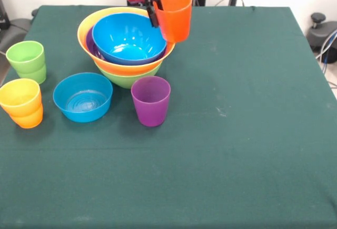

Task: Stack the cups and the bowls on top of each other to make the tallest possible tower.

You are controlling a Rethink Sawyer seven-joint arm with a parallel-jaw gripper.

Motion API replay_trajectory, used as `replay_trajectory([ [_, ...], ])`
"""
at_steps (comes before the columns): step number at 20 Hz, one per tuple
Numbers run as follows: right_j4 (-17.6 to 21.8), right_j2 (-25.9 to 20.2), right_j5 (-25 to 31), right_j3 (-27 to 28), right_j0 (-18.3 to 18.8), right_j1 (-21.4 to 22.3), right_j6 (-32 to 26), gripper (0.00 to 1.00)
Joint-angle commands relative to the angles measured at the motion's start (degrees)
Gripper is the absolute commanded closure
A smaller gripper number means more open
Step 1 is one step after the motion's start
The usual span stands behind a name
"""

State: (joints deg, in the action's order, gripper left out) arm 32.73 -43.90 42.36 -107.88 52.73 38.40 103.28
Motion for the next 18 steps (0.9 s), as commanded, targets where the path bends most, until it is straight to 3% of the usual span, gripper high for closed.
replay_trajectory([
  [1,0.1,-5.0,11.7,0.0,1.1,5.2,-19.1,1.00],
  [10,0.2,-8.1,14.7,0.0,3.0,5.6,-17.9,1.00],
  [18,2.6,-8.2,14.7,1.7,2.9,3.4,-17.4,1.00],
])
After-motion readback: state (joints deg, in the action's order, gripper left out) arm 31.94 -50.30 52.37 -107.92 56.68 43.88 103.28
